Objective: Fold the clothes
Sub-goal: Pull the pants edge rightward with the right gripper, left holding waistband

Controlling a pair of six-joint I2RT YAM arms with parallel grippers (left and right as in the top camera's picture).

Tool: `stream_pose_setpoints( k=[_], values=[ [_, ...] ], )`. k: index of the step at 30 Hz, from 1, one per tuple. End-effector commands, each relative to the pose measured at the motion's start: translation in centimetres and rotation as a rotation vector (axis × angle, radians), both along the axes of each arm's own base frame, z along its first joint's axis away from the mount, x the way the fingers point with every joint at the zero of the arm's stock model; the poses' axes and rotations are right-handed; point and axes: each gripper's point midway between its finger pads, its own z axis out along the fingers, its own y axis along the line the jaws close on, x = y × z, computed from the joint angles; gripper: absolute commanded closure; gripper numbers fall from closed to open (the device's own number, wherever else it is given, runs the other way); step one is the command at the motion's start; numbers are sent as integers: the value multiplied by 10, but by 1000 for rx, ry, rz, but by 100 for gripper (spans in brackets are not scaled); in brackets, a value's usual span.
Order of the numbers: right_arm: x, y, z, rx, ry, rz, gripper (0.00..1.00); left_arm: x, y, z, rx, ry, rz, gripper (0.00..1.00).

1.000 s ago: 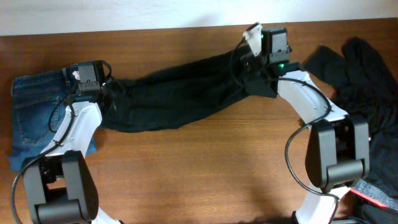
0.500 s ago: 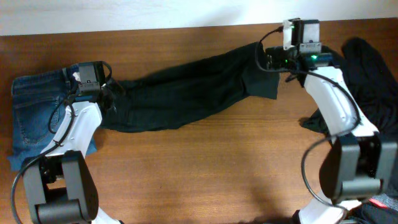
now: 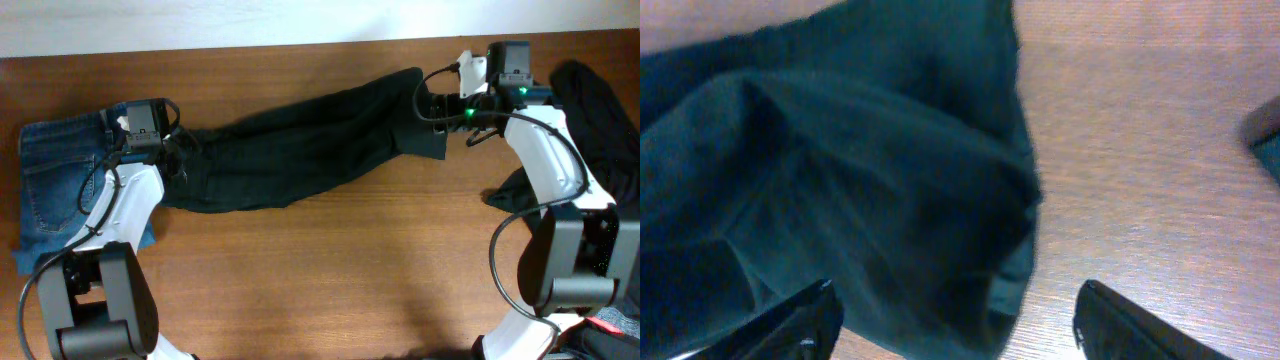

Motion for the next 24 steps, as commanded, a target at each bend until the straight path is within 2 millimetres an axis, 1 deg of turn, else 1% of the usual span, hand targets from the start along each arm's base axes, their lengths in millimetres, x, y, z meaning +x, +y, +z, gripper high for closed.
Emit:
stream_pose_setpoints(
  k=[1,2,3,4,5,7,9,11,15,17,21,24],
  values=[
    [1,13,-7,71,20,32,28,5,5,22,16,-50,23,99],
    [2,14,-11,76,25,34,37,5,5,22,15,-50,23,99],
    [3,14,-13,77,26,35,54,5,5,22,15,-50,23,99],
    [4,14,-14,77,25,34,85,5,5,22,15,-50,23,99],
    [6,14,-13,76,15,35,96,5,5,22,15,-49,23,99],
    [10,14,-10,74,-5,37,96,5,5,22,15,-49,23,99],
    [11,13,-2,72,-26,37,96,5,5,22,16,-50,23,99],
    [11,13,12,68,-48,37,96,5,5,22,16,-50,23,99],
    [12,13,45,63,-109,35,96,5,5,22,16,-50,23,99],
    [14,11,55,84,-109,-12,96,5,5,22,15,-51,23,99],
    [25,10,62,133,-132,-88,96,7,5,23,15,-60,24,99],
    [38,6,57,174,-138,-171,96,7,5,23,15,-60,24,99]
  ],
)
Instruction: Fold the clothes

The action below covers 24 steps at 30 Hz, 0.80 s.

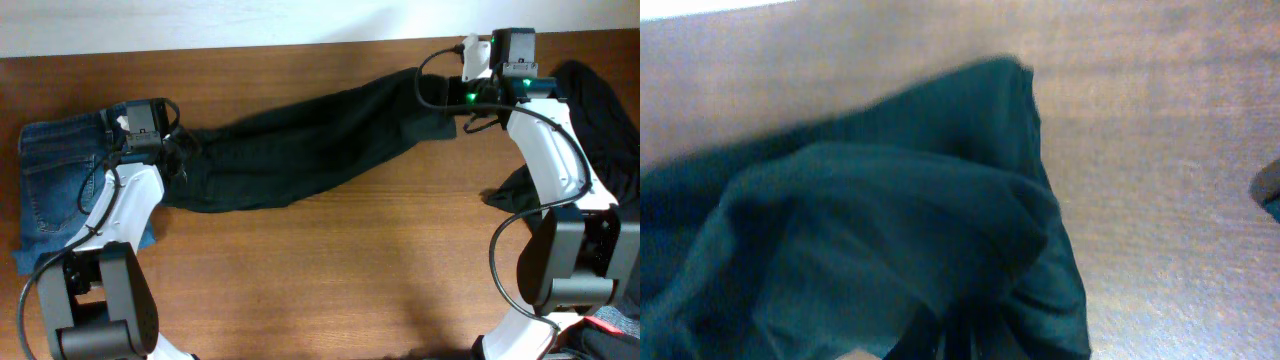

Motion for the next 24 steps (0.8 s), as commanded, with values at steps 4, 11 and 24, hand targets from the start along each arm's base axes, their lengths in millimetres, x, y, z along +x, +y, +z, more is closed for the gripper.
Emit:
stream_pose_setpoints(
  k=[4,11,24],
  values=[
    [24,-3,-21,101,29,-147,96,7,5,23,16,-59,24,99],
    [48,-4,-77,104,46,-149,88,14,13,31,52,-102,55,99],
    [60,-4,-105,134,52,-184,43,26,33,47,140,-179,130,67]
  ],
)
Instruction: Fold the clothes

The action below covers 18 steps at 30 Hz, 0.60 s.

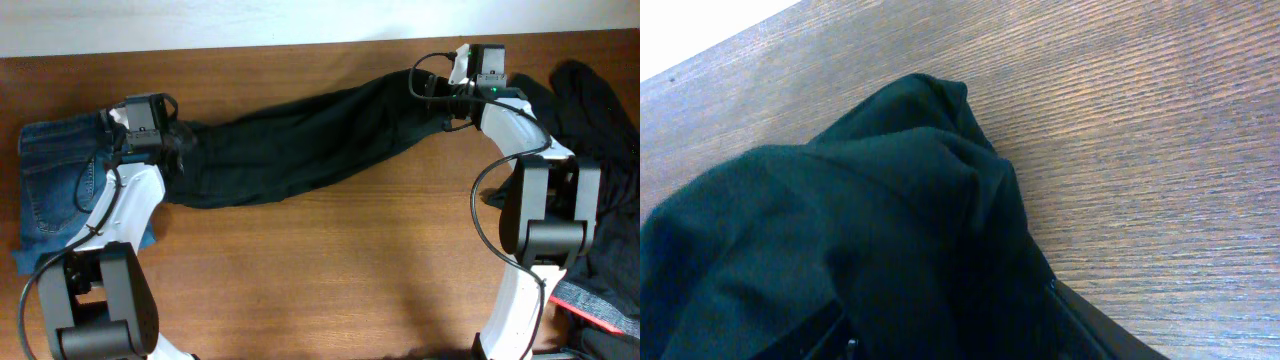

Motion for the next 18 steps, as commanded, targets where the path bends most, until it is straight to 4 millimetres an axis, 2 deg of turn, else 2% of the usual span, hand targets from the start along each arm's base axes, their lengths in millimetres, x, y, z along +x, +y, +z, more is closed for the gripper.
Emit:
stream_pose_setpoints(
  k=[1,2,4,5,7,8,9,13,15,17,18],
  values=[
    [3,3,-7,5,12,-7,43,9,17,31,59,-88,63,53],
    [3,4,-7,5,14,-6,43,10,17,33,59,-95,63,39],
    [2,5,-8,5,16,-4,43,10,17,33,61,-95,60,4],
    [2,6,-8,4,18,-1,43,9,16,32,58,-91,57,1],
    [2,7,-10,5,21,1,43,8,9,28,29,-77,29,1],
    [1,8,-11,5,24,2,43,8,1,25,-4,-68,-4,1],
    [0,8,-13,5,33,1,43,5,-24,20,-63,-41,-119,1],
    [-3,8,-16,6,49,2,43,-10,-55,5,-25,57,-277,1],
    [-4,8,-16,6,54,2,43,-17,-73,-1,36,97,-394,5],
    [-5,8,-17,7,60,2,43,-20,-87,-5,85,117,-487,36],
    [-6,8,-17,7,63,2,43,-21,-95,-7,105,124,-527,54]
  ],
)
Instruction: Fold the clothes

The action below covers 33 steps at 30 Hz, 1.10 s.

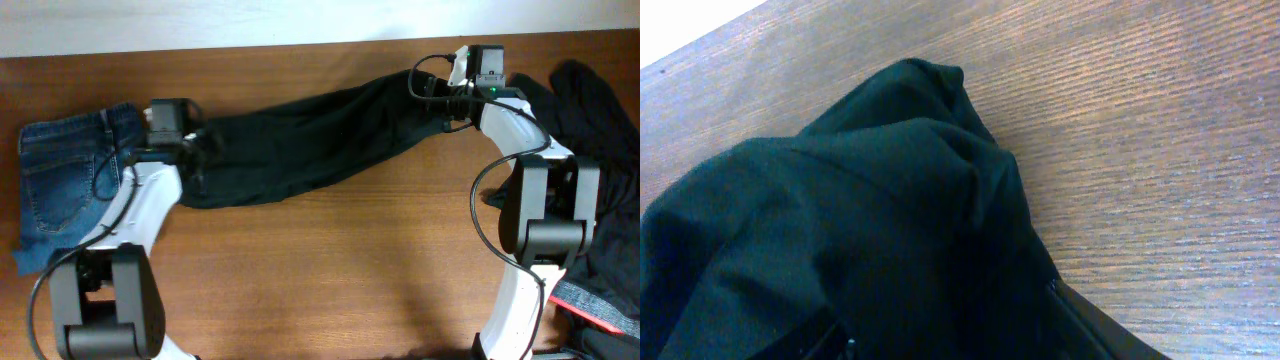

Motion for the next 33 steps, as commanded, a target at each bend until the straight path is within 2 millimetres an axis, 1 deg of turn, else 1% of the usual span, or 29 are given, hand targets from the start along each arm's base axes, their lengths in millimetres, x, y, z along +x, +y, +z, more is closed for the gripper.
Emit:
stream_pose_setpoints(
  k=[1,2,3,4,9,12,13,14,15,17,19,20,24,28,31,33],
  values=[
    [-2,5,-13,2,39,1,43,1,-38,11,92,-30,-274,69],
    [-3,5,-14,2,42,1,43,0,-43,9,101,-25,-300,90],
    [-3,5,-14,2,44,0,43,-1,-47,6,102,-19,-309,96],
    [-4,5,-15,2,48,0,43,-1,-49,4,100,-14,-314,99],
    [-6,5,-15,3,55,0,43,2,-52,-19,99,20,-321,99],
    [-6,5,-15,3,55,1,43,14,-54,-37,100,5,-321,99],
    [-6,5,-15,3,55,1,43,22,-55,-42,101,-19,-319,99],
    [-6,5,-16,3,57,1,43,33,-55,-45,106,-56,-321,95],
    [-7,5,-16,4,60,1,43,44,-55,-44,115,-103,-325,86],
    [-9,5,-18,4,71,1,43,69,-51,-36,126,-213,-302,79],
    [-11,5,-19,4,85,1,43,87,-42,-26,111,-293,-244,78],
    [-12,5,-20,5,90,1,43,91,-34,-25,89,-305,-179,78],
    [-15,6,-22,4,101,3,43,92,-4,-27,-1,-289,-3,78],
    [-16,6,-22,4,106,3,43,85,19,-35,-51,-246,82,79],
    [-16,6,-22,4,108,3,43,79,34,-41,-30,-211,119,79],
    [-17,6,-23,4,110,3,43,76,49,-43,9,-202,162,79]
  ],
)
